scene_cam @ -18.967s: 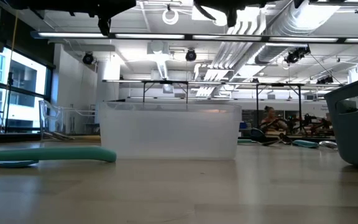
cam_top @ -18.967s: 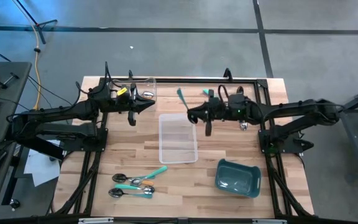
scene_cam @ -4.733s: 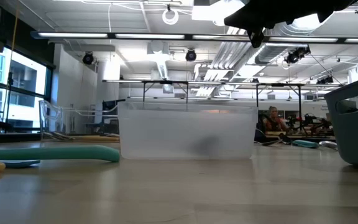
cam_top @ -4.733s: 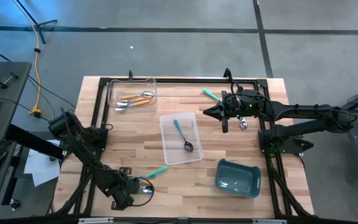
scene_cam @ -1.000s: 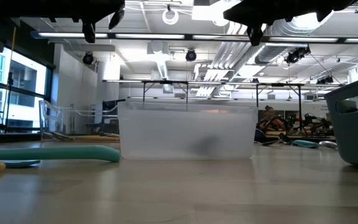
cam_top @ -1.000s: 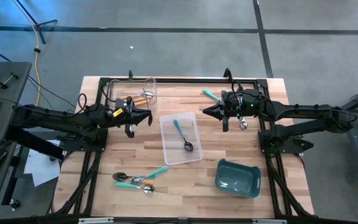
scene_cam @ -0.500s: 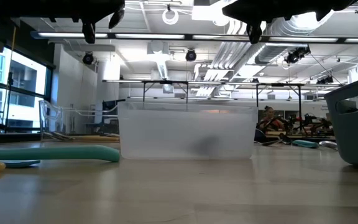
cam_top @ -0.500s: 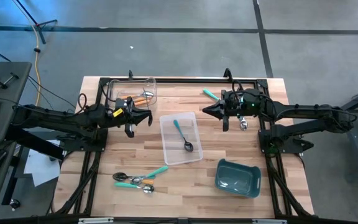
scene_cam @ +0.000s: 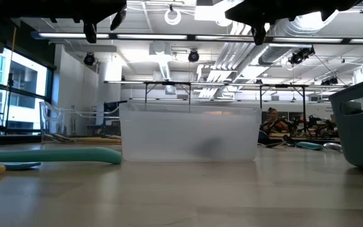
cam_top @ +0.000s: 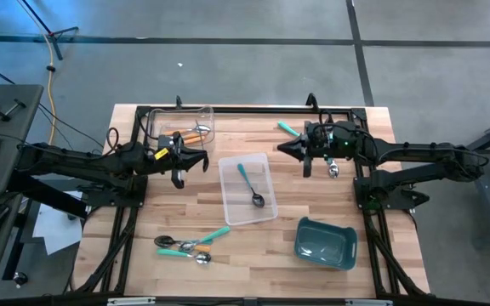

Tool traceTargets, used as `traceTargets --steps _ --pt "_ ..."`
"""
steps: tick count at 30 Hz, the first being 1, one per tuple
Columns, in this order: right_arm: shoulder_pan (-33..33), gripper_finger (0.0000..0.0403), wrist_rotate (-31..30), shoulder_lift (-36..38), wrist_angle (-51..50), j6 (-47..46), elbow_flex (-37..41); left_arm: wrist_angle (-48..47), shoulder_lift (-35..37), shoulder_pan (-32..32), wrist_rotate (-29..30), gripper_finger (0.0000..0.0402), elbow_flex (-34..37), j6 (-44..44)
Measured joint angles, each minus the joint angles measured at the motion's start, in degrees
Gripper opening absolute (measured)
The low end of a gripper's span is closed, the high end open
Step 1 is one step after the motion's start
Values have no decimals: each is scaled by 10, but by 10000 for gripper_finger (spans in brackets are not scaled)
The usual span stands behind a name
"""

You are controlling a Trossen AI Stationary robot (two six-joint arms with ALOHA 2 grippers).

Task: Sort silverware by color (type)
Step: Put the blue spoon into the white transparent bin

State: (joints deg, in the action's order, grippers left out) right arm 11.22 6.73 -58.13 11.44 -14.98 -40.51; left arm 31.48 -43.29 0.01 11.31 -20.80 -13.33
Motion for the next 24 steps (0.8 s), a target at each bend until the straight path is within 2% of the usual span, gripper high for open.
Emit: traceTargets --steps 7,14,17,20,24 --pt "0 0 -2 -1 7 -30 0 0 0 0 0 0 0 0" --pt "-4 6 6 -49 108 -88 0 2 -13 0 10 0 0 -2" --pt "-13 29 0 -88 177 -95 0 22 -32 0 10 0 0 -18" --pt "-22 70 0 -128 247 -110 -1 52 -59 0 8 0 -1 -20" --pt "-31 127 0 -170 248 -85 -40 102 -106 0 0 0 -3 -41"
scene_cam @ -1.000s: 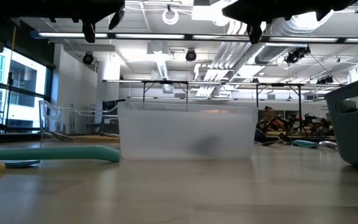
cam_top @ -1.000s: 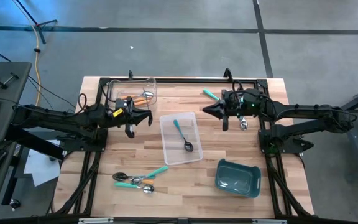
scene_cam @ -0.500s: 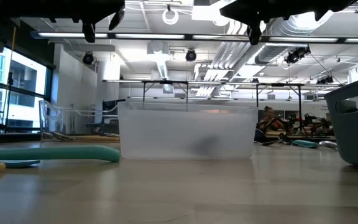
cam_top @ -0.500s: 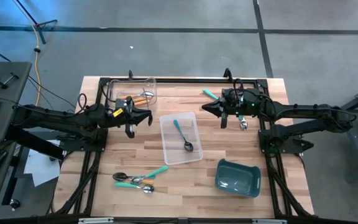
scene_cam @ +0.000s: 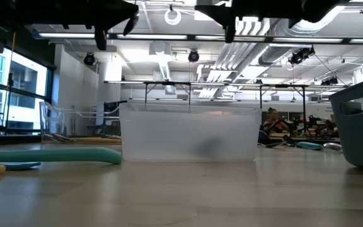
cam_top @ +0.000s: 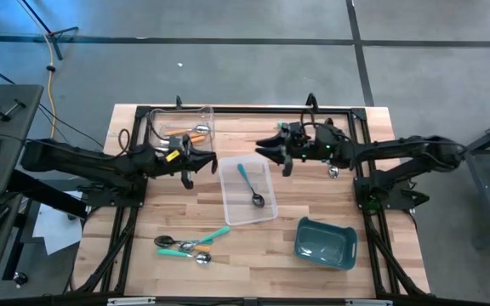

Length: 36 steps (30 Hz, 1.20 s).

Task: Sort silverware by color (type)
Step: Put the blue spoon into the white transparent bin

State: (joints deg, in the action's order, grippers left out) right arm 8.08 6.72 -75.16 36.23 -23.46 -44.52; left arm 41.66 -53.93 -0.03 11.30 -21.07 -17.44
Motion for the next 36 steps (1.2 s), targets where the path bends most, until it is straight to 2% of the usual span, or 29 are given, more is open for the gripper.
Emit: traceTargets --steps 4,7,11,14,19,28,32,36 --pt "0 165 2 -46 -22 28 -53 7 -55 0 -19 0 -32 3" --pt "4 178 3 -75 -35 29 -87 7 -94 -2 -22 0 -64 26" --pt "6 181 35 -102 -40 33 -117 9 -132 -18 -29 0 -95 30" --pt "5 181 62 -111 -42 43 -130 14 -153 -29 -61 0 -112 30" --pt "5 181 58 -115 -43 45 -132 15 -178 -37 -94 0 -138 31" --pt "2 181 83 -115 -41 44 -131 20 -211 -37 -95 0 -147 31" --pt "1 162 83 -115 -42 45 -131 21 -212 -38 -93 0 -147 31" --pt "1 111 83 -115 -43 45 -131 21 -212 -37 -93 0 -147 31"
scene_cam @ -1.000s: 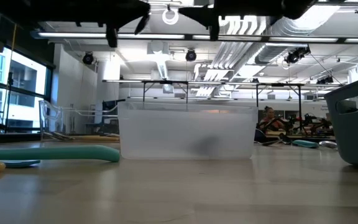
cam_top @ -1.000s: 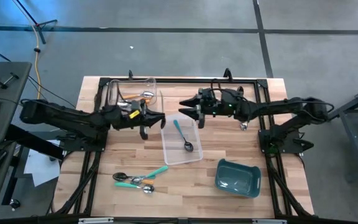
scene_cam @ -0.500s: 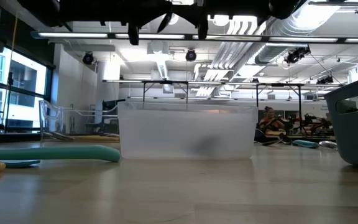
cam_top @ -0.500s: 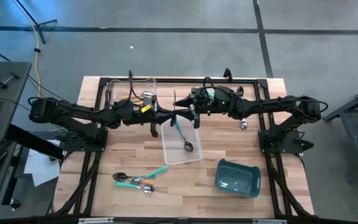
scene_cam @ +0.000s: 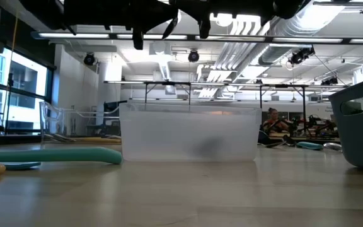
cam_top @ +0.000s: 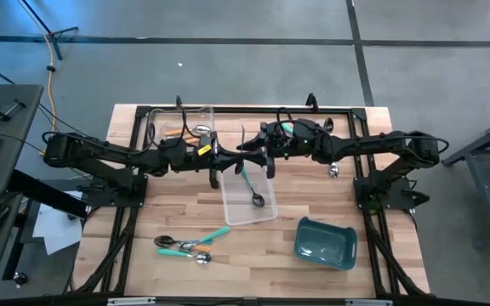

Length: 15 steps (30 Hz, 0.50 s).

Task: Sort silverware by color (type)
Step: Put the blue spoon into the white transparent bin

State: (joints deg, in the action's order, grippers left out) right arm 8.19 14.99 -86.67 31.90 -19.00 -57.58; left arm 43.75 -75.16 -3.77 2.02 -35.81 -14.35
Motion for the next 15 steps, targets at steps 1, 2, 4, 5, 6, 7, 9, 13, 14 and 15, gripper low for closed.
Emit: traceTargets --steps 1,2,4,5,6,7,9,13,14,15 --pt "1 95 -1 0 0 0 0 0 0 0 0 0 0 0" --pt "1 78 -2 0 -1 0 0 0 0 0 0 0 0 0" --pt "1 40 -4 0 -1 0 0 1 0 0 -1 0 0 0" --pt "1 22 -4 0 -1 0 0 1 0 0 -2 0 0 0" --pt "1 12 -4 0 -2 0 0 1 0 0 -3 0 0 0" --pt "1 9 -5 0 -2 1 0 1 0 0 -3 1 0 0" --pt "1 16 -6 0 -2 1 0 0 0 0 -3 4 0 0" --pt "1 8 -10 0 -3 17 1 -5 1 -5 -4 21 0 -42" --pt "2 6 -10 0 -3 19 1 -6 1 -8 -7 27 0 -47" --pt "2 7 -10 0 -4 19 1 -8 2 -9 -8 35 0 -49"
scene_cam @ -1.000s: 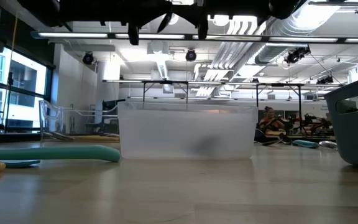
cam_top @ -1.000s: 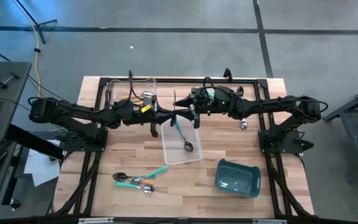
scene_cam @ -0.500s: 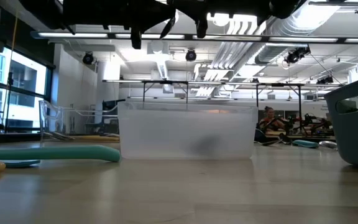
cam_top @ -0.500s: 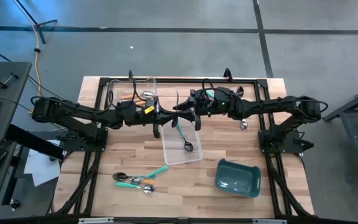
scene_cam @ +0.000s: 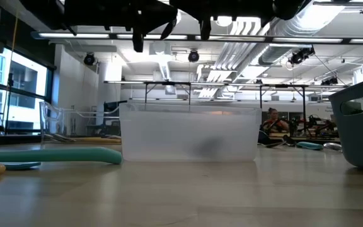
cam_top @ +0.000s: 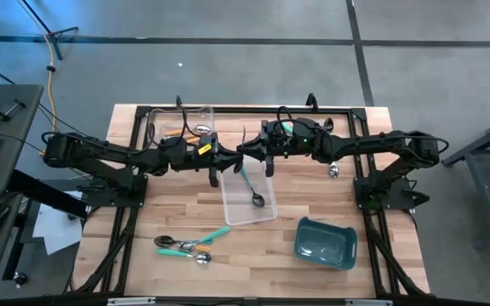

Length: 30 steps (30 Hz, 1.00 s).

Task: Sort silverware by color (type)
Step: Put the blue spoon into the white transparent bin

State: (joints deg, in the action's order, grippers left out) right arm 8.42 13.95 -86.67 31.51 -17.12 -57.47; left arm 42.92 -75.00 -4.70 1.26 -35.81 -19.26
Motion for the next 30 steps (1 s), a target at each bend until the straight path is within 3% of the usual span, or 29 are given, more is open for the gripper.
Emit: traceTargets --steps 4,11,22,30 --pt "9 5 12 6 -20 -1 0 -34 19 -6 -2 68 0 0" --pt "24 3 19 53 -114 42 0 -190 107 -25 -30 109 1 2" --pt "26 1 -1 133 -302 84 4 -321 254 -35 -11 113 5 44" --pt "24 1 -15 174 -307 68 57 -341 282 -24 -2 113 5 46"
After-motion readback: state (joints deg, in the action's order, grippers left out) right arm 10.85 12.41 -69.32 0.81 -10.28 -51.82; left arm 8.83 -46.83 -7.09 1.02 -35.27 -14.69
